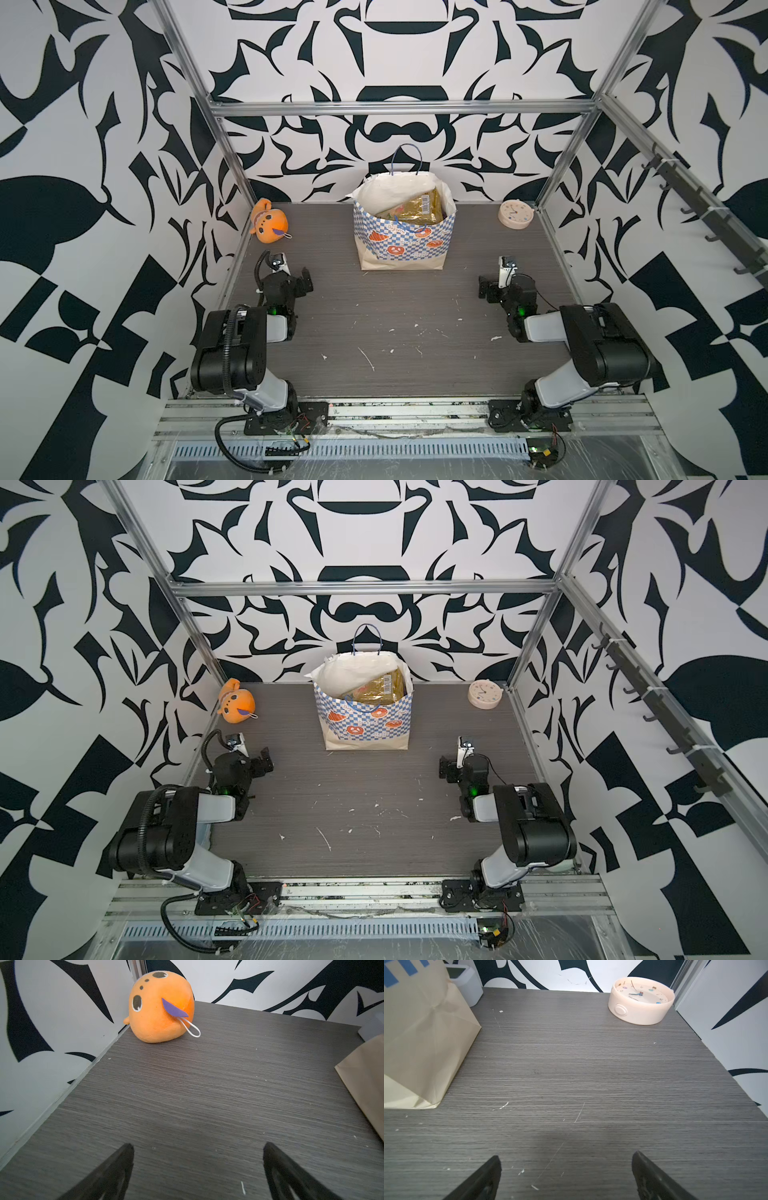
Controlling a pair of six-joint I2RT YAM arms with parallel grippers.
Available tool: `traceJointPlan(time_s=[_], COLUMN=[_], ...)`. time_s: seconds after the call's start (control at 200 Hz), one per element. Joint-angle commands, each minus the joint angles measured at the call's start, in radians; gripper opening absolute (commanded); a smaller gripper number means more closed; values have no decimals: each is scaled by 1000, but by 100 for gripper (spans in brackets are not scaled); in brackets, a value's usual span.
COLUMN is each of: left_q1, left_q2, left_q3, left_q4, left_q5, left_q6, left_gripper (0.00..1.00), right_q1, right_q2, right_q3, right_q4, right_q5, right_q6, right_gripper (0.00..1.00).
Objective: Take the snacks out of the paper bag
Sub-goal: Move the paper bag to the center of the table.
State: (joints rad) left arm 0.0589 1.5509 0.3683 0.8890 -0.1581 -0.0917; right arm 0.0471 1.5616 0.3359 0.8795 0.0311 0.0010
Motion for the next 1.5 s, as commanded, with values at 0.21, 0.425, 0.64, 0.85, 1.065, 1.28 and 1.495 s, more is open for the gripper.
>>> traceJointPlan(time_s=[0.21,0.425,0.64,0.85,1.065,1.28,1.495], left_q1=[4,5,5,5,4,7,-47], left_q2=[-2,-1,1,-1,-2,-17,-473], left_q3=[20,17,18,17,17,4,342], left_q4=[-13,-8,-7,-7,-7,41,-715], left_q5=[12,18,17,15,14,3,12], left_q6=[-16,-10,-9,-14,-16,-21,-193], left_gripper=[100,100,100,100,100,99,100], right_q1=[-4,-4,-4,-5,-4,-1,-2], right_q2=[-7,-7,-8,-8,-11,-185,-502], right_q3=[26,24,25,24,22,93,296], right_q4=[22,24,24,24,28,-228,-637], right_q5=[11,10,10,11,13,149,-31], right_q6=[10,9,9,9,11,62,339], right_gripper=[99,100,100,100,100,99,87])
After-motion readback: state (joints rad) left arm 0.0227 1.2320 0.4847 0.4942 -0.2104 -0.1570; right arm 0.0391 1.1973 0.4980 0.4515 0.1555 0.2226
